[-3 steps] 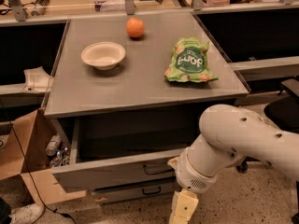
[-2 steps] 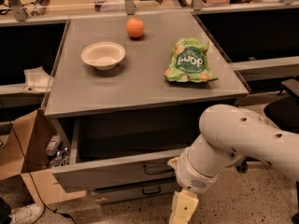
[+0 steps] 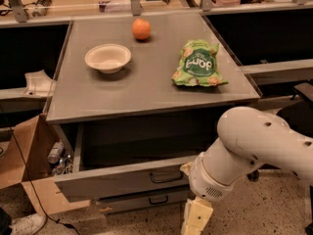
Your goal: Open top drawer
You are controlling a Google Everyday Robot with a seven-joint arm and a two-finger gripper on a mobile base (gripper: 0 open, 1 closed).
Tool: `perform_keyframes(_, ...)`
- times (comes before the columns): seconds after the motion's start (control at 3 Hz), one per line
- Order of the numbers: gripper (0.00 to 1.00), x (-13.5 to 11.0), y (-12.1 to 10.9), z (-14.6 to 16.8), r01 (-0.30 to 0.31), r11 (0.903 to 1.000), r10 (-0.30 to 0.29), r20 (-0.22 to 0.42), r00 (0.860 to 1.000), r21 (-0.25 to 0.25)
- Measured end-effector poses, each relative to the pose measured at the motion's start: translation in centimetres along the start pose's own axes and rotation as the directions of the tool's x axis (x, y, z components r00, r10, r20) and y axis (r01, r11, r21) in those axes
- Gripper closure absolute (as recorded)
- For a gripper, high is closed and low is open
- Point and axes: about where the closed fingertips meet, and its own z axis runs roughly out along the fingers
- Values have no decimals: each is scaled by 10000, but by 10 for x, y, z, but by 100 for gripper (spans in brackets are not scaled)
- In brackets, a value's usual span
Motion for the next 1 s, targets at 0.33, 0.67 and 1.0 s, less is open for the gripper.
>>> perform_keyframes(0.33,0,-9,7,17,298,9988,-304,-152,9994,-387)
perform_keyframes(0.67,0,-31,14,35,784,9928,-776,119,9969,-902)
perform_keyframes(1.0,0,-33,15,37,824,9920,-814,140,9966,-956)
